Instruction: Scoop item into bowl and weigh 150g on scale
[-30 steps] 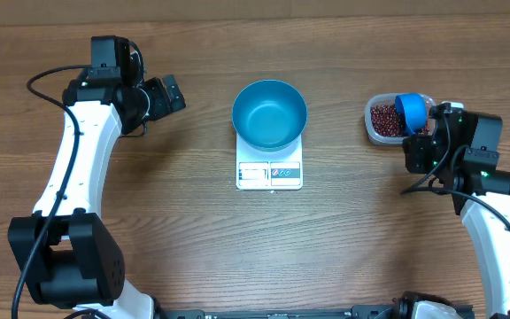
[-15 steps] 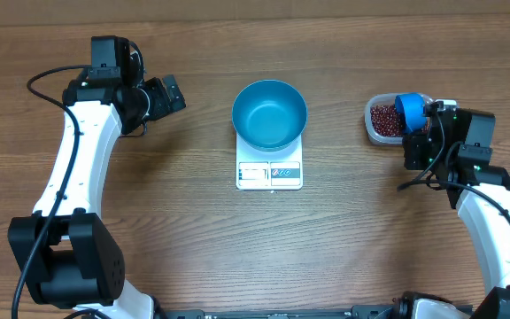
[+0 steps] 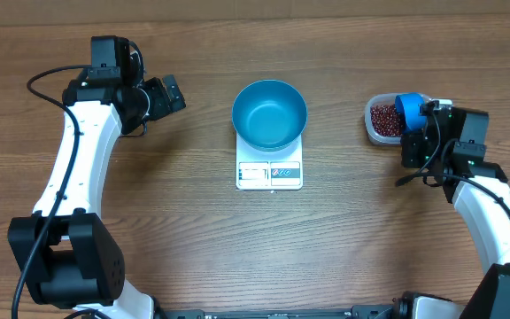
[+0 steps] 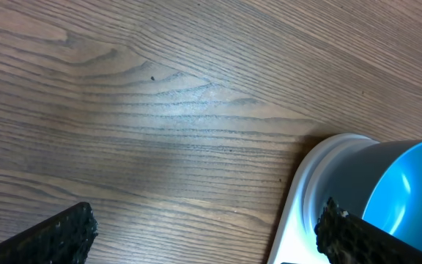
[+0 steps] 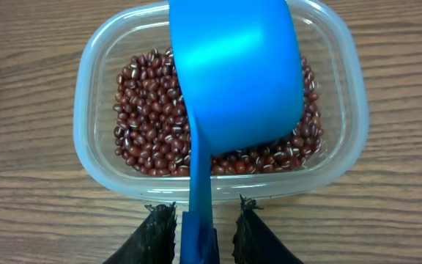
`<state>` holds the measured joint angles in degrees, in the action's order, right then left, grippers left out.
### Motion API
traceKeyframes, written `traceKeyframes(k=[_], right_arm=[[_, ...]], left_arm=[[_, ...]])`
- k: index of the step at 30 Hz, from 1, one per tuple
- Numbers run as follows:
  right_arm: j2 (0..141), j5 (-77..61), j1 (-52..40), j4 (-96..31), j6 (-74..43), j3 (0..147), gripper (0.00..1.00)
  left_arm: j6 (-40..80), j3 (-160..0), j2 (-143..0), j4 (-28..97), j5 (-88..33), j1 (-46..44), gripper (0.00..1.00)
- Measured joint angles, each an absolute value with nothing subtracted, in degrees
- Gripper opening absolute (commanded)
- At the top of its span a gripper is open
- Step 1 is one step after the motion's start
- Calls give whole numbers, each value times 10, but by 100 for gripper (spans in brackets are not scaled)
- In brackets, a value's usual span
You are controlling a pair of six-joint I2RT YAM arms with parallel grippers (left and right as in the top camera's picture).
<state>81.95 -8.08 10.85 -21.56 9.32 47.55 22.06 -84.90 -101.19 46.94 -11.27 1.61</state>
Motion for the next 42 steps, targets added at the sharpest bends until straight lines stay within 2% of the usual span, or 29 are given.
traceKeyframes(k=[3,8,9,20,42], right_arm=[[820,-81,109,-212,98,475,22],[820,-81,109,-203,103,475,5],[820,-81,109,-202,105,475,4],[819,-69,108,-203,106,478,4],[819,-40,102,-502,201,757,4]], left_arm=[[221,-849,-1012,470,-113,16,100],[221,-849,-1012,469,-113,16,99],[221,-849,-1012,470,-113,16,99],[220,-849,-1012,469,-113,16,100],[221,-849,-1012,469,-113,16,100]])
